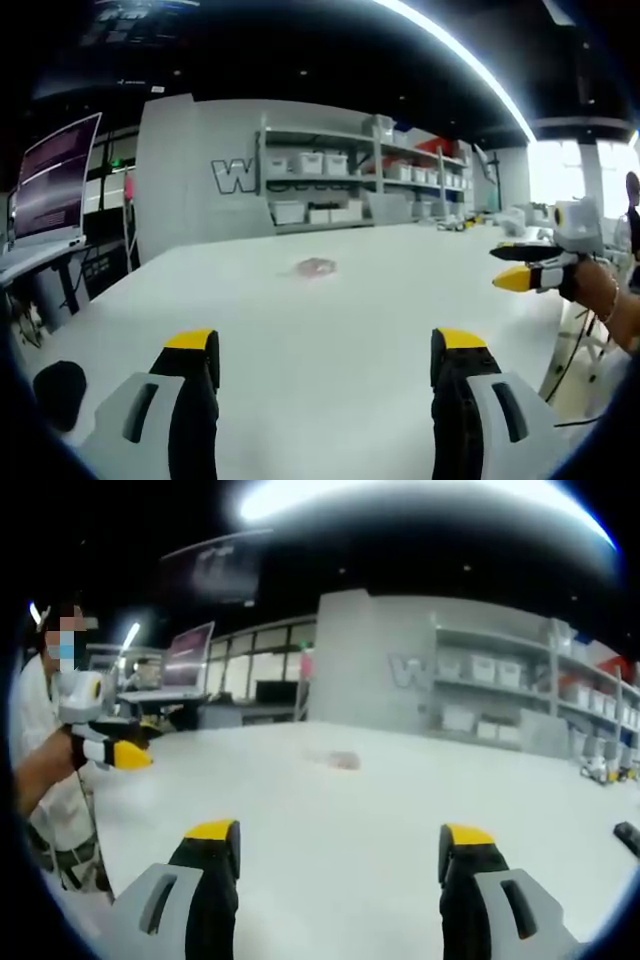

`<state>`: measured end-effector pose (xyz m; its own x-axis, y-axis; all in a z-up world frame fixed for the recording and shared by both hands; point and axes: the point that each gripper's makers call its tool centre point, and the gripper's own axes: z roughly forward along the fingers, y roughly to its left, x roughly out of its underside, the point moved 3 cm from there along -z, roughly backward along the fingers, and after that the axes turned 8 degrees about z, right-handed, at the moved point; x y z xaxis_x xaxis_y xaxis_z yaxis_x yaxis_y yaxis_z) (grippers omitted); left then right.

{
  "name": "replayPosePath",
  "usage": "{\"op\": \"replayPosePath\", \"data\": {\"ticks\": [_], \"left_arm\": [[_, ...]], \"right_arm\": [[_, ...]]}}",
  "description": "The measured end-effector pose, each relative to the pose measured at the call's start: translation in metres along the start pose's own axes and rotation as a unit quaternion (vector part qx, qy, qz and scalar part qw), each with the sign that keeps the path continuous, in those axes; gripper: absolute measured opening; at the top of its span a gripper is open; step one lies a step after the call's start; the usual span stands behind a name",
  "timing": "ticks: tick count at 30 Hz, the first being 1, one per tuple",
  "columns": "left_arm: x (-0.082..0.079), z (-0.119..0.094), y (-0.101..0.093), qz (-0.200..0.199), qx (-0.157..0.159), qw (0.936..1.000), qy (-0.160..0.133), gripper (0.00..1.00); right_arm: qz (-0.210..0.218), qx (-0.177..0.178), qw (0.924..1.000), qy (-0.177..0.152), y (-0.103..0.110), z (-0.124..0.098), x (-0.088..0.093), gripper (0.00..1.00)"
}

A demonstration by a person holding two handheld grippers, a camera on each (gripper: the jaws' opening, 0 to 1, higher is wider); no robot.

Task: Open the resealable bag by pulling the two sides of the seal apart until the entire bag opening is separated and visibly accessible.

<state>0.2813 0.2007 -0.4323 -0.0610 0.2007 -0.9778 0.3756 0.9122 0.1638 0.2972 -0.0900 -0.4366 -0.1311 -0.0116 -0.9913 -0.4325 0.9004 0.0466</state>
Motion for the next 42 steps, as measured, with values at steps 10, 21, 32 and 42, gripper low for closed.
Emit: {"op": "replayPosePath", "data": {"ticks": [10,21,32,42], "left_arm": [[0.002,-0.001,0.001,-0.001,-0.001,1.0,0.002,0.85],[0.003,-0.001,0.001,-0.002,0.0,1.0,0.001,0.85],[0.003,0.0,0.0,-0.001,0.0,1.0,0.002,0.85],[0.003,0.0,-0.001,-0.001,0.001,1.0,0.002,0.85]], "right_arm": [[-0.002,-0.006,1.0,0.001,0.001,0.008,-0.002,0.81],[-0.008,-0.009,0.9999,-0.001,0.002,0.017,-0.007,0.8],[-0.009,-0.006,0.9999,-0.001,-0.001,0.023,-0.008,0.8],[-0.007,-0.004,1.0,0.0,-0.004,0.027,-0.009,0.8]]}}
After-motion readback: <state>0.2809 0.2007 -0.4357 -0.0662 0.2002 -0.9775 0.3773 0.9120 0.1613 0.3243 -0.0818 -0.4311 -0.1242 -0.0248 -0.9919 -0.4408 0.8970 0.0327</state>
